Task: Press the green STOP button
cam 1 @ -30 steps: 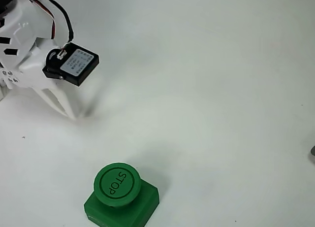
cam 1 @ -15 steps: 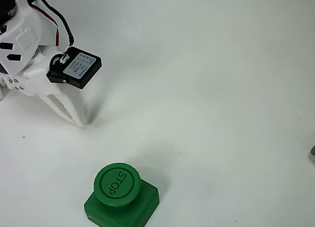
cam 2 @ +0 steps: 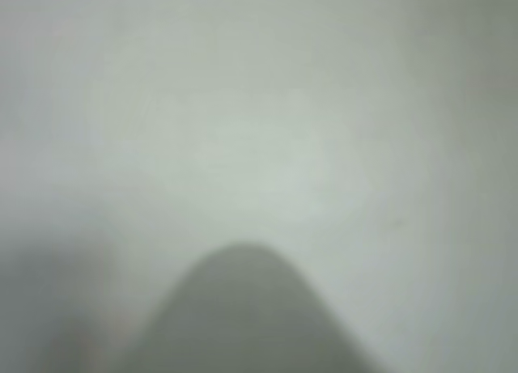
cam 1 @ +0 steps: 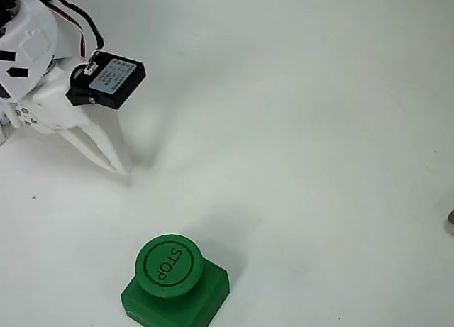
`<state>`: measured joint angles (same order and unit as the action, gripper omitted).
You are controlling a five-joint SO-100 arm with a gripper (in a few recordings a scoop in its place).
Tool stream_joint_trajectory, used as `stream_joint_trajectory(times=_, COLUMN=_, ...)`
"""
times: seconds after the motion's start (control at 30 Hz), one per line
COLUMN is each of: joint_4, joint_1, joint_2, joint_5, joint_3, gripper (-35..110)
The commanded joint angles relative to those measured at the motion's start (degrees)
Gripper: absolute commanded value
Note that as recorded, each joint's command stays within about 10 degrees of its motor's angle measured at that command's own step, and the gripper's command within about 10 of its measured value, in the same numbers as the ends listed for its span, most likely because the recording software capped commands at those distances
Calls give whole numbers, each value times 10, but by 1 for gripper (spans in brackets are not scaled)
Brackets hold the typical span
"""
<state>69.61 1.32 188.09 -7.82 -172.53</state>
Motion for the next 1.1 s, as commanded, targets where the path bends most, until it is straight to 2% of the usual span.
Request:
stream_joint_trajectory(times=0.0, joint_4=18, joint_1=-11, joint_2=-33, joint_5=-17, joint_3=98, gripper=0)
stream_joint_trajectory(times=0.3, joint_4=43, joint_1=-54, joint_2=-339, joint_5=-75, joint_3=256, gripper=0)
stream_joint_trajectory(times=0.63, joint_4=120, joint_1=-113, joint_2=-653, joint_5=-138, joint_3=435, gripper=0)
stream_joint_trajectory(times=1.07, joint_4=149, joint_1=-129, joint_2=-827, joint_5=-190, joint_3=686, gripper=0)
